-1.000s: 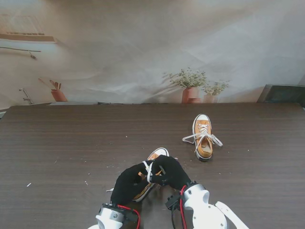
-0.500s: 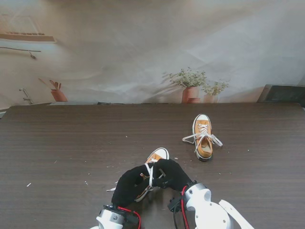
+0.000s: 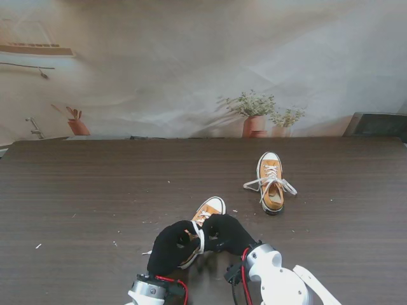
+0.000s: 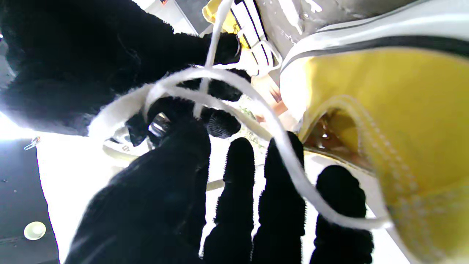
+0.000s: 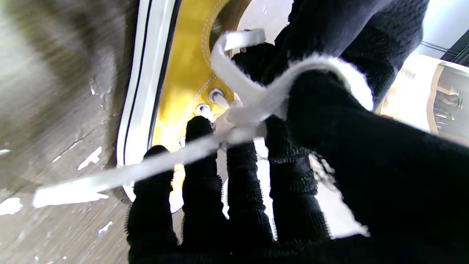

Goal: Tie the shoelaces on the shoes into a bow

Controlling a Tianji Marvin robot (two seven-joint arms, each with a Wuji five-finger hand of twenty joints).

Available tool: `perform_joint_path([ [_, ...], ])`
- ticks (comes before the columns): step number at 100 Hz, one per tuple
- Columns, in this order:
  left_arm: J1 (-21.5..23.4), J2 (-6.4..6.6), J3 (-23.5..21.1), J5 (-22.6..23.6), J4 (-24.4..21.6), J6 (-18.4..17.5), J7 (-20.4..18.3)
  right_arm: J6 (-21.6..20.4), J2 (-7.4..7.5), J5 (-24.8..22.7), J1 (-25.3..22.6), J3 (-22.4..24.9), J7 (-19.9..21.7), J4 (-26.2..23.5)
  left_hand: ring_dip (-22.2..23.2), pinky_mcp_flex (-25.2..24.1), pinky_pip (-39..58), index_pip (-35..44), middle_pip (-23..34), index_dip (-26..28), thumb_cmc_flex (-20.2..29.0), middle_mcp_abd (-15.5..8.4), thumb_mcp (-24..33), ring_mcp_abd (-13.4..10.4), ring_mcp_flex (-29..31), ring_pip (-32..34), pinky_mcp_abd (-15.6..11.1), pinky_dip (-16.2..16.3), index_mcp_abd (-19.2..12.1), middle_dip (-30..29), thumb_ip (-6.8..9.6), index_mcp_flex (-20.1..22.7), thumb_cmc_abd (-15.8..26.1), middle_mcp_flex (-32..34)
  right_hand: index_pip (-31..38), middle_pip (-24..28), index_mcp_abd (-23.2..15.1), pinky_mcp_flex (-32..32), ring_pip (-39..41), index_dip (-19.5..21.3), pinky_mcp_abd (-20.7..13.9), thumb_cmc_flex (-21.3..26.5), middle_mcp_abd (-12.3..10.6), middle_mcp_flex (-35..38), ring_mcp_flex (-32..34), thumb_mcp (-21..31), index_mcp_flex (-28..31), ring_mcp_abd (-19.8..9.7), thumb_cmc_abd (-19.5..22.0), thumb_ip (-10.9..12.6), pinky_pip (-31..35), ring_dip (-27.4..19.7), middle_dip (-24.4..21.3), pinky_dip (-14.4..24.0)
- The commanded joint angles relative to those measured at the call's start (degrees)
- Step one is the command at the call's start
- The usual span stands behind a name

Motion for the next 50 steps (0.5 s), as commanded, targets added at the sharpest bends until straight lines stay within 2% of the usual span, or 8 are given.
perform_joint_path([
  [1, 0.39, -0.40, 0.18, 0.21, -0.94, 0.59, -0.83, 0.12, 0.16, -0.03, -0.06, 0.03, 0.65, -0.03, 0.78, 0.94, 1.02, 6.36, 2.41, 3.87, -4.29, -1.91, 0.38, -1.17, 1.34, 0.53, -0.27, 0.20, -7.79, -1.69, -2.56, -0.32, -2.11, -1.57, -0.72, -0.24, -0.68, -0.04, 0.36, 1.58, -0.20, 0.76, -1.44, 0.70, 1.41, 2.73, 1.86, -0.34, 0.05, 2.92, 0.90, 0.77, 0.86, -0.47],
  [20, 0.99, -0.23, -0.53, 0.86, -1.22, 1.28, -0.45, -0.02, 0.14, -0.16, -0.07, -0.03, 0.53, 0.06, 0.65, 0.96, 1.01, 8.74, 3.02, 6.22, -4.60, -1.74, 0.43, -0.84, 1.12, 0.41, 0.00, 0.21, -7.62, -2.22, -2.97, -1.30, -0.93, -2.02, -0.79, -0.34, -0.82, 0.00, 0.32, 1.63, -0.08, 0.79, -1.40, 0.70, 1.42, 2.57, 1.88, -0.26, 0.19, 2.94, 0.93, 0.80, 0.91, -0.42],
  [31, 1.43, -0.06, -1.25, 1.26, -1.51, 1.88, -0.42, 0.08, 0.15, -0.41, 0.10, -0.25, 0.49, 0.20, 0.53, 0.27, 0.51, 9.60, 2.65, 8.61, -4.10, -1.59, 0.22, -0.92, 0.29, -0.12, -0.12, 0.10, -6.21, -2.17, -3.16, -2.97, 0.37, -3.24, -0.86, -0.39, -0.97, 0.00, 0.30, 1.63, -0.08, 0.78, -1.42, 0.68, 1.41, 2.44, 1.82, -0.32, 0.28, 2.95, 0.93, 0.81, 0.93, -0.41],
  [43, 1.93, 0.12, -2.11, 0.62, -1.91, 1.76, -1.61, 0.08, 0.16, -0.44, 0.17, -0.45, 0.53, 0.18, 0.87, -1.08, -0.71, 9.50, 2.21, 13.08, -1.71, -1.08, -3.80, -0.68, -1.40, -1.03, 0.18, 0.13, -3.78, -2.13, -2.70, -5.98, 3.72, -5.58, -0.92, -0.41, -1.13, -0.02, 0.29, 1.62, -0.10, 0.79, -1.43, 0.71, 1.42, 2.29, 1.83, -0.29, 0.31, 2.96, 0.91, 0.83, 0.97, -0.41],
  [50, 2.15, 0.23, -2.47, -0.12, -2.00, 1.26, -2.77, -0.05, 0.18, -0.54, 0.19, -0.59, 0.53, 0.16, 0.96, -2.13, -1.52, 9.34, 2.10, 14.20, -0.77, -1.23, -6.13, -0.61, -2.48, -1.75, 0.14, 0.07, -3.79, -2.28, -2.22, -6.85, 4.75, -6.56, -0.95, -0.42, -1.24, -0.01, 0.32, 1.62, -0.10, 0.73, -1.46, 0.76, 1.53, 2.20, 1.81, -0.36, 0.42, 2.95, 0.91, 0.85, 0.99, -0.40],
])
